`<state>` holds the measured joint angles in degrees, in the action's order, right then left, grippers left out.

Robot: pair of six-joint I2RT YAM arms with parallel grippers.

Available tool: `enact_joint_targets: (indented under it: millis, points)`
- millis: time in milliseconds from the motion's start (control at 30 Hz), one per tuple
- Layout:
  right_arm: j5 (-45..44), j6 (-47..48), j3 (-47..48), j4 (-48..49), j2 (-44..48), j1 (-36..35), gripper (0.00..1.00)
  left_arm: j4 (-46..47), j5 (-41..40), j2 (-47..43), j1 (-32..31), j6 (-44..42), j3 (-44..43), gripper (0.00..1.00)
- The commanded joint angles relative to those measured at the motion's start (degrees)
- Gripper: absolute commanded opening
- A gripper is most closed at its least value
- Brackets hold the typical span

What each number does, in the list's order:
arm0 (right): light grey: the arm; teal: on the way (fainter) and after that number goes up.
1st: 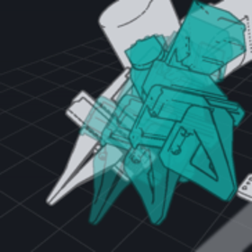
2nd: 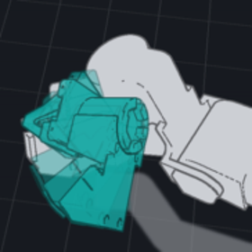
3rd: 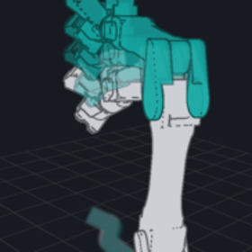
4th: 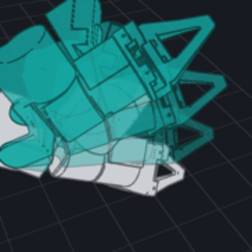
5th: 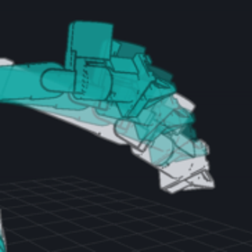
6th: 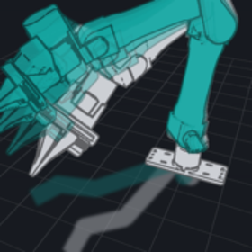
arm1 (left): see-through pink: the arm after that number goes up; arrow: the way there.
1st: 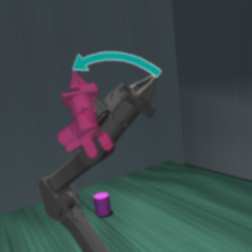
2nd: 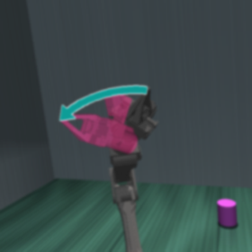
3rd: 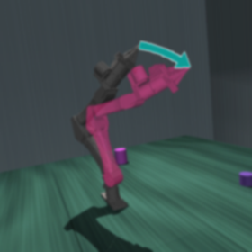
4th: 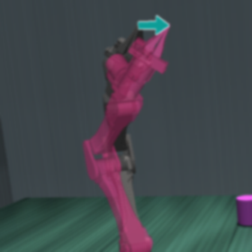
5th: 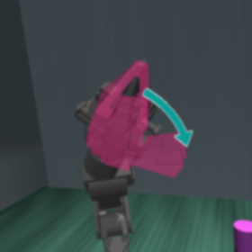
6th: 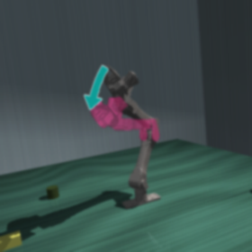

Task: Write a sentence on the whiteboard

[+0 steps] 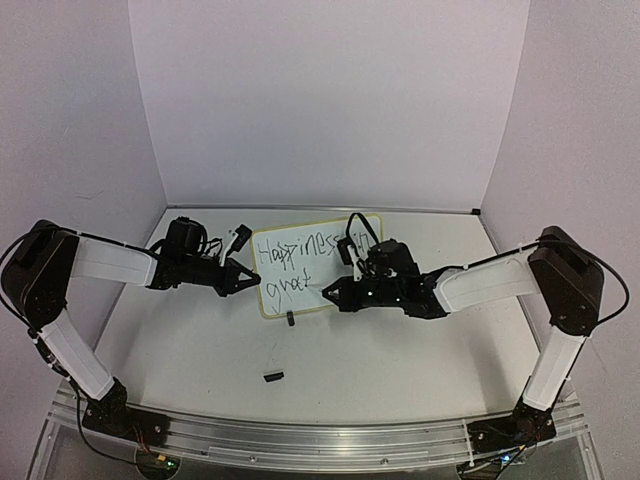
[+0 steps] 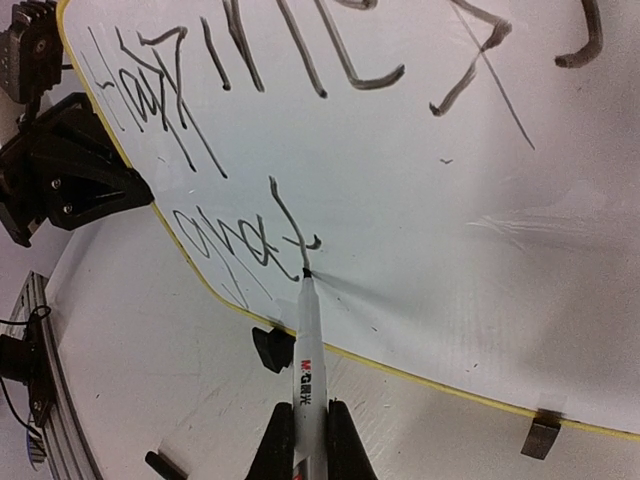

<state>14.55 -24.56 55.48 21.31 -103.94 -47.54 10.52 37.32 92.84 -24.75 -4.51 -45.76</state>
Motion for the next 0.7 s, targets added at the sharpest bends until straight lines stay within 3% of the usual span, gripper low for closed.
enact_joint_targets:
  millis: [0,667]
  points:
    - [-2.9,0.0,-0.2,-1.4,0.5,0.4,0.0,-1.7,-4.8,-0.2,0.3,-1.7,-1.5,0.0]
    - [-5.0,2.0,-0.3,-3.3,7.1,0.4,0.0,-1.8,-4.7,-0.5,0.3,-1.6,-1.6,0.0]
